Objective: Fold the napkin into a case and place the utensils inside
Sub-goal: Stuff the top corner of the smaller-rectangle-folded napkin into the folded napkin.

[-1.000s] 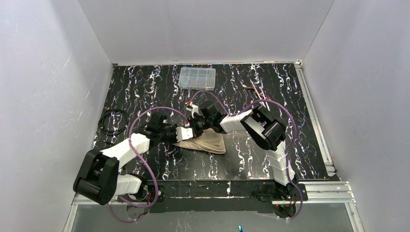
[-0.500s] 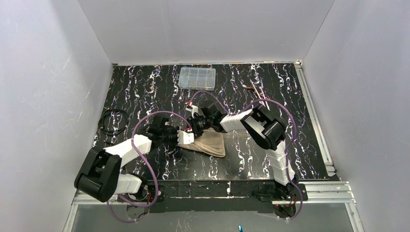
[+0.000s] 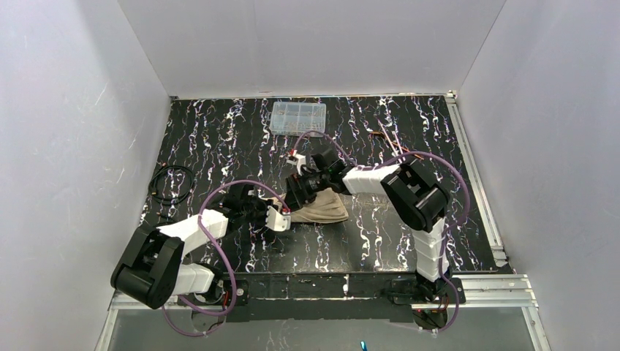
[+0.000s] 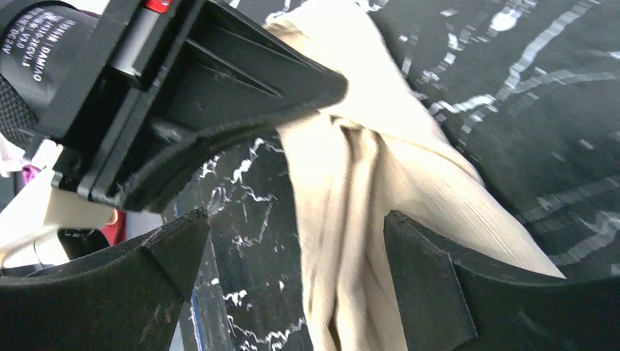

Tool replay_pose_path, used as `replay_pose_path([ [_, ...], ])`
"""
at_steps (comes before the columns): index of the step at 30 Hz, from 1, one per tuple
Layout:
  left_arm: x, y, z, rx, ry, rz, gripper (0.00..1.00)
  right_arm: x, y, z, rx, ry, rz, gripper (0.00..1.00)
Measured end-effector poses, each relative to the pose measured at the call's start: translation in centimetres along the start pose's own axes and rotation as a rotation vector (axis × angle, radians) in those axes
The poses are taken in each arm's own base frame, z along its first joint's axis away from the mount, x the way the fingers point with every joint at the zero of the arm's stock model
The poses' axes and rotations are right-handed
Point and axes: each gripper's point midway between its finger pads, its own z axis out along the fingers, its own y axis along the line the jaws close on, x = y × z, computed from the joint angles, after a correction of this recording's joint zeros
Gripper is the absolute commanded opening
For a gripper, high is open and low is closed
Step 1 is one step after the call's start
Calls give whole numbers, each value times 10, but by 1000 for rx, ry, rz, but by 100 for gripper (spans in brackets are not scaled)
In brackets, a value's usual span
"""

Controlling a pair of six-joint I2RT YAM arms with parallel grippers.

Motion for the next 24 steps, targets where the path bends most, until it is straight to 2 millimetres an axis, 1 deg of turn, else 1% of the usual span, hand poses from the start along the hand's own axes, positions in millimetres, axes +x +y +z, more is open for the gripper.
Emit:
replay_pose_path([
  [2, -1, 0, 0, 0, -3, 11, 0, -1, -7, -11, 42, -4, 7, 99],
  [4, -1, 0, 0, 0, -4, 14, 0, -2, -13, -18, 67, -7, 10, 99],
  [9, -2, 0, 1, 1, -5, 15, 0, 0, -16, -22, 80, -16, -24, 99],
  [13, -2, -1, 1, -6, -8, 27, 0, 4, -16, -24, 90, -27, -73, 89],
  [16, -2, 0, 1, -9, -8, 31, 0, 4, -20, -25, 110, -31, -94, 85],
  [17, -2, 0, 1, -10, -9, 32, 0, 3, -21, -26, 123, -32, -100, 86],
  [18, -2, 0, 1, -10, -9, 33, 0, 3, -23, -28, 140, -33, -107, 97],
  [22, -2, -1, 1, -11, -11, 47, 0, -7, -31, -42, 244, -50, -138, 99],
  [24, -2, -1, 1, -13, -12, 57, 0, -18, -35, -53, 316, -69, -165, 99],
])
